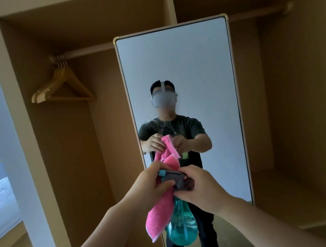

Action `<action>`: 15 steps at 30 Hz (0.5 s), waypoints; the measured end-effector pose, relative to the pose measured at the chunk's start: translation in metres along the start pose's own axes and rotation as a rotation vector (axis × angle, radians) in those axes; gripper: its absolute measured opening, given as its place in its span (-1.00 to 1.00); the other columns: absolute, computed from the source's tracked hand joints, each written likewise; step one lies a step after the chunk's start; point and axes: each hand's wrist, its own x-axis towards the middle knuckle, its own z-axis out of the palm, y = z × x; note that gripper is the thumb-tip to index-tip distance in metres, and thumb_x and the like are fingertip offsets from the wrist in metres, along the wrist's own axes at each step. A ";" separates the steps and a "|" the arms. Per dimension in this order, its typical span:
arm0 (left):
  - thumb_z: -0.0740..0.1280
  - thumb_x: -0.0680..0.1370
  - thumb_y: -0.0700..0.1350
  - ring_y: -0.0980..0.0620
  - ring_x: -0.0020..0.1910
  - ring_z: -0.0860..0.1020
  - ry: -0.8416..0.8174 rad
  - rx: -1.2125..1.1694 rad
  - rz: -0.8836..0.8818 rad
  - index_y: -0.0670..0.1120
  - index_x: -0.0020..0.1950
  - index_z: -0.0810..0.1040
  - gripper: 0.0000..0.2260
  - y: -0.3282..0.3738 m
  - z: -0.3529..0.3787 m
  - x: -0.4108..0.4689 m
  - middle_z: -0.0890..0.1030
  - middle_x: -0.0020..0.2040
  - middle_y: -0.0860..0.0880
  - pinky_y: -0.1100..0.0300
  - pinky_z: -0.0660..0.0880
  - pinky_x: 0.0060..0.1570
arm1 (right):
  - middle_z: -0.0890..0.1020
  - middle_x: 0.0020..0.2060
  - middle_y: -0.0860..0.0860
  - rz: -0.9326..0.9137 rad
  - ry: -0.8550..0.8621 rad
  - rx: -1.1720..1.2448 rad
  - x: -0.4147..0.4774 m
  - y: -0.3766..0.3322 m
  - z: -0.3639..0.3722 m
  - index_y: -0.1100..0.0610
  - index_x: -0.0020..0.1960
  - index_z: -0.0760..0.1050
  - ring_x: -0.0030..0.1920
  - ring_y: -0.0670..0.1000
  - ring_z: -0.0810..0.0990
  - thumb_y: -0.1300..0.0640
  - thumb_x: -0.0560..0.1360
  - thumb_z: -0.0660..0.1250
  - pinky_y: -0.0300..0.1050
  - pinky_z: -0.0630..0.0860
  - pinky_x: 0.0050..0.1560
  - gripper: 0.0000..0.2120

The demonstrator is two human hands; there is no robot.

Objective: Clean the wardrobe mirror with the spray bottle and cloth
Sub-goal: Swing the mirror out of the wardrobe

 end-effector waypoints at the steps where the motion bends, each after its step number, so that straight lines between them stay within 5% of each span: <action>1: 0.40 0.50 -0.08 0.18 -0.04 0.54 0.000 -0.008 -0.016 0.14 0.01 0.41 -0.79 0.000 -0.002 -0.001 0.55 0.02 0.12 0.28 0.55 -0.11 | 0.59 -0.14 -0.11 0.002 0.011 0.007 0.000 -0.003 0.000 -0.04 0.03 0.55 -0.12 -0.13 0.60 0.09 0.36 0.44 -0.29 0.55 -0.14 -0.74; 5: 0.51 0.40 -0.10 0.15 -0.03 0.55 -0.030 -0.041 -0.049 0.07 0.05 0.43 -0.67 -0.003 -0.008 -0.002 0.55 0.02 0.11 0.22 0.58 -0.05 | 0.62 -0.21 -0.15 0.027 0.040 -0.071 0.001 -0.013 -0.002 -0.09 -0.05 0.49 -0.19 -0.18 0.58 0.08 0.35 0.40 -0.31 0.49 -0.26 -0.80; 11: 0.55 0.35 -0.11 0.15 -0.02 0.59 -0.060 -0.134 -0.099 0.09 0.08 0.46 -0.59 -0.012 -0.010 -0.008 0.58 0.03 0.11 0.25 0.60 -0.11 | 0.64 -0.22 -0.13 0.030 0.036 -0.045 0.003 -0.019 -0.007 -0.04 -0.07 0.55 -0.17 -0.11 0.61 0.07 0.37 0.42 -0.05 0.61 -0.13 -0.85; 15: 0.47 0.44 -0.04 0.15 -0.05 0.59 -0.142 -0.045 -0.073 0.08 0.07 0.52 -0.75 -0.015 -0.011 -0.008 0.61 -0.01 0.11 0.23 0.59 -0.06 | 0.61 -0.32 -0.12 0.061 0.105 0.118 0.008 -0.026 -0.018 -0.02 -0.12 0.57 -0.29 -0.15 0.56 0.12 0.35 0.44 -0.23 0.53 -0.26 -0.87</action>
